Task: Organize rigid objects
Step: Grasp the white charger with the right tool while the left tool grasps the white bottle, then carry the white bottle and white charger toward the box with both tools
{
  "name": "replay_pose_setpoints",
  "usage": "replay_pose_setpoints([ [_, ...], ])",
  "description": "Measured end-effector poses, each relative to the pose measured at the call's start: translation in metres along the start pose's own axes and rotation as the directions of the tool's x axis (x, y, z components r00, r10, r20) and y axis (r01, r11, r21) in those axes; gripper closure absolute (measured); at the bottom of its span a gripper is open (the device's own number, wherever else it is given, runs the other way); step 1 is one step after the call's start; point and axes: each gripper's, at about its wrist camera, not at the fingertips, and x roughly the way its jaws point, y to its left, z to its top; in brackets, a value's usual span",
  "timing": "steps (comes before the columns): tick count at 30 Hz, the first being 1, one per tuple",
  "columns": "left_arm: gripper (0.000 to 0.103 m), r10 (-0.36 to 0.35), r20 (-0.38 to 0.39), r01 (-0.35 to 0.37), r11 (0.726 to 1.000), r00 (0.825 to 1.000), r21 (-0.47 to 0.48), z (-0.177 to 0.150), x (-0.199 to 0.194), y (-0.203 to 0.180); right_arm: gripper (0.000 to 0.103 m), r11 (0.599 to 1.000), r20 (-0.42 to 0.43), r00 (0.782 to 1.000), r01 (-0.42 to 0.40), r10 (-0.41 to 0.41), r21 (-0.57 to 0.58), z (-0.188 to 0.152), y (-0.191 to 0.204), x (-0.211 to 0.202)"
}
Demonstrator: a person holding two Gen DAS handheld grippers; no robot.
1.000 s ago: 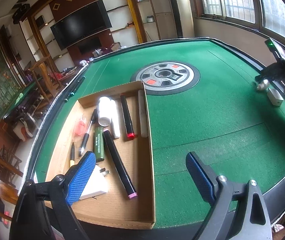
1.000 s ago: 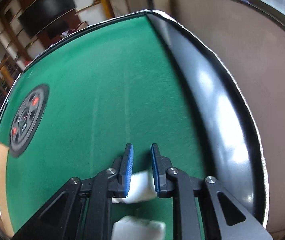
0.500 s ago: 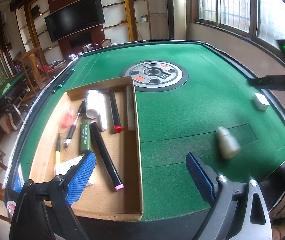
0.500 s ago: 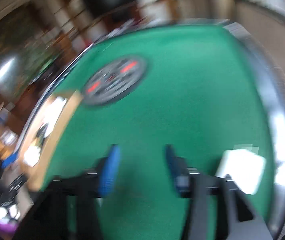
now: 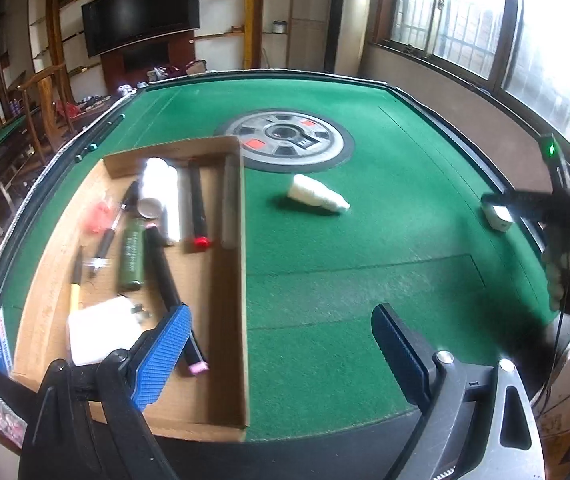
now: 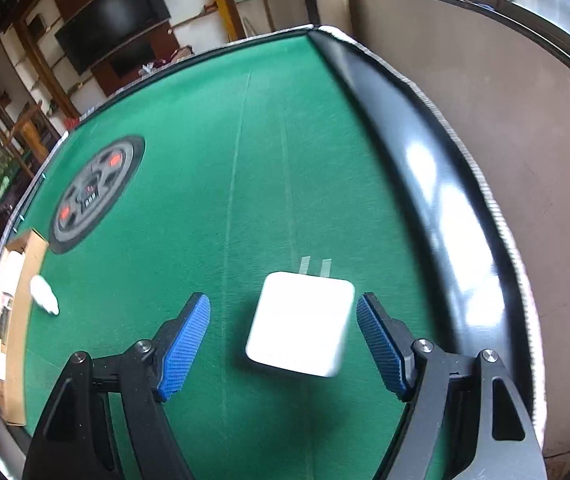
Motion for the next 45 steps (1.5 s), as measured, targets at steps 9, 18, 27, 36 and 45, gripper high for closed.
replay_pose_setpoints([
  [9, 0.009, -0.078, -0.016, 0.077, 0.994, 0.997, -0.076, 0.053, 0.034, -0.012, 0.057, 1.000, 0.066, 0.998, -0.012, 0.013, -0.018, -0.005, 0.017, 0.016],
  [18, 0.009, -0.135, -0.104, 0.131, 0.990, 0.985, -0.046, 0.097, 0.129, -0.079, 0.043, 0.998, 0.088, 0.995, -0.050, 0.054, -0.043, -0.003, 0.028, 0.026],
  [27, 0.010, -0.100, -0.053, 0.108, 0.980, 0.994, 0.168, 0.116, 0.169, -0.143, 0.036, 0.996, 0.080, 0.995, -0.062, 0.066, -0.058, -0.003, 0.031, 0.027],
  [36, 0.076, -0.113, -0.116, 0.137, 0.963, 0.987, 0.233, 0.121, 0.180, -0.156, 0.032, 0.995, 0.077, 0.994, -0.075, 0.079, -0.059, -0.003, 0.031, 0.027],
  [45, 0.076, -0.216, -0.068, 0.223, 0.964, 0.974, 0.141, 0.110, 0.139, -0.125, 0.027, 0.994, 0.078, 0.993, -0.087, 0.092, -0.067, -0.005, 0.033, 0.027],
])
